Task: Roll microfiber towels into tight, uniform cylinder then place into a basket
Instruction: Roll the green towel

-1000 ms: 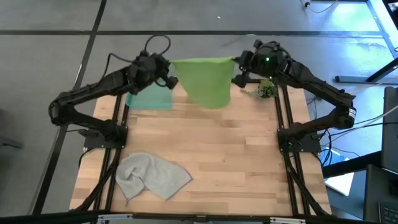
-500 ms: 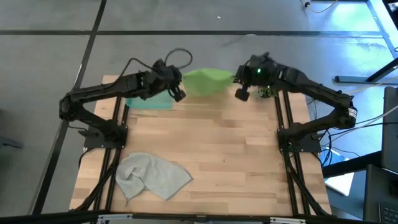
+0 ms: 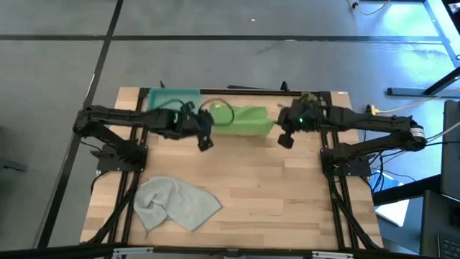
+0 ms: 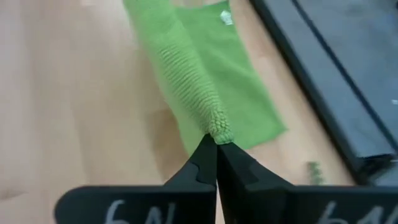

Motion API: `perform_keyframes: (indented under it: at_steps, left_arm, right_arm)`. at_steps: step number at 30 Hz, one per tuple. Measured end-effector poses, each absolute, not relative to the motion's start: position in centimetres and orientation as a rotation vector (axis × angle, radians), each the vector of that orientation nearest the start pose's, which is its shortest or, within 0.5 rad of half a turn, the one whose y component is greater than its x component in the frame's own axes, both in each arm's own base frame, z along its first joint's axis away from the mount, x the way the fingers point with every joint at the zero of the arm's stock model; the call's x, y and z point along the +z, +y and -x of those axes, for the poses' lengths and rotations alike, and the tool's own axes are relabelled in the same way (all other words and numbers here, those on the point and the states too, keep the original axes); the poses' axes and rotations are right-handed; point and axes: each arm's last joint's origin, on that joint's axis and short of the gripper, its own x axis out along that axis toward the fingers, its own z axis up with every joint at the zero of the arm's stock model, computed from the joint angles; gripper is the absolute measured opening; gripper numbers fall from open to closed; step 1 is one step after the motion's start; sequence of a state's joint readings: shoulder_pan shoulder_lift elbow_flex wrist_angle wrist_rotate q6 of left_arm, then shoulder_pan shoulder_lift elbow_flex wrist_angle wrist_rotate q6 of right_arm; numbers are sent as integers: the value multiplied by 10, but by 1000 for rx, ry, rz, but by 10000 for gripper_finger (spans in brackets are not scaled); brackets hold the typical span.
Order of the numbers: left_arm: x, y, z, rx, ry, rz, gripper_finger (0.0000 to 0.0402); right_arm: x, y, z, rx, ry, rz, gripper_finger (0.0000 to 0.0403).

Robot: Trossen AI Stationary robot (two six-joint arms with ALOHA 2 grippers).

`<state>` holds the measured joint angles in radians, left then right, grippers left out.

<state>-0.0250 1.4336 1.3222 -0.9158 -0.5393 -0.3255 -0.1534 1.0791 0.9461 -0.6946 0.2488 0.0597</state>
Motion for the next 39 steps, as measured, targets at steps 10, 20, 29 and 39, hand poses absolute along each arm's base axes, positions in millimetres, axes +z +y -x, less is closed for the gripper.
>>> perform_keyframes:
  at_steps: [10,20,29,39]
  left_arm:
    - [261,-45,-302,550,1035,60,0]
    - [210,-87,-319,500,1168,135,0]
    - [193,-103,-323,527,1163,135,0]
    - [197,-57,-328,693,1152,99,0]
  right_arm:
    - [230,3,-208,-239,888,-124,0]
    - [198,38,-208,-93,880,-182,0]
    - [185,57,-215,-66,892,-157,0]
    - [186,14,-223,-264,877,-114,0]
